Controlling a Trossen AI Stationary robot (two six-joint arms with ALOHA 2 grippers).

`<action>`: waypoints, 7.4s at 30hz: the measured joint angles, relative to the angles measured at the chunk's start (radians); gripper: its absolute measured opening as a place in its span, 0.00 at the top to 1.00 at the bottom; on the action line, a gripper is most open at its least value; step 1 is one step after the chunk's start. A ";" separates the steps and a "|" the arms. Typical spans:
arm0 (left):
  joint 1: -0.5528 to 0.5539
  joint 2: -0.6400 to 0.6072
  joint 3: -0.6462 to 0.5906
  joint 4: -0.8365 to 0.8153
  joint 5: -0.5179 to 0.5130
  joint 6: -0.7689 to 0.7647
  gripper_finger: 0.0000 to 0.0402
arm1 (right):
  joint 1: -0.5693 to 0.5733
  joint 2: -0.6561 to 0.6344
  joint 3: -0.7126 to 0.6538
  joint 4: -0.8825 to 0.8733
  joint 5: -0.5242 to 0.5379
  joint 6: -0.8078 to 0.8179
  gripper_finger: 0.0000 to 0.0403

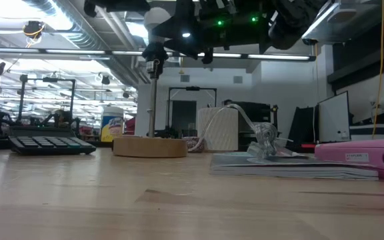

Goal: Screw lightbulb
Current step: Remove the lightbulb from the lamp

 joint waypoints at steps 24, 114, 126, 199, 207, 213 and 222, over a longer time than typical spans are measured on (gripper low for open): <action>0.102 0.001 0.000 0.059 -0.072 0.054 1.00 | 0.002 0.000 0.000 -0.008 -0.058 0.002 0.36; 0.303 -0.232 0.000 -0.385 0.477 -0.489 1.00 | 0.002 -0.002 -0.001 -0.071 -0.099 0.001 0.36; 0.369 -0.233 0.000 -0.383 0.635 -0.484 1.00 | 0.002 -0.002 -0.001 -0.075 -0.100 0.001 0.36; 0.371 -0.266 0.000 -0.281 0.660 -0.249 1.00 | 0.002 0.000 -0.001 -0.096 -0.119 0.001 0.38; 0.371 -0.266 0.000 -0.289 0.660 -0.252 1.00 | 0.002 -0.001 0.000 -0.092 -0.096 -0.001 0.55; 0.371 -0.266 0.000 -0.393 0.659 -0.335 1.00 | 0.002 -0.002 0.000 -0.093 -0.096 -0.001 0.59; 0.344 -0.266 0.000 -0.459 0.698 -0.391 1.00 | 0.002 -0.002 0.000 -0.097 -0.096 0.000 0.54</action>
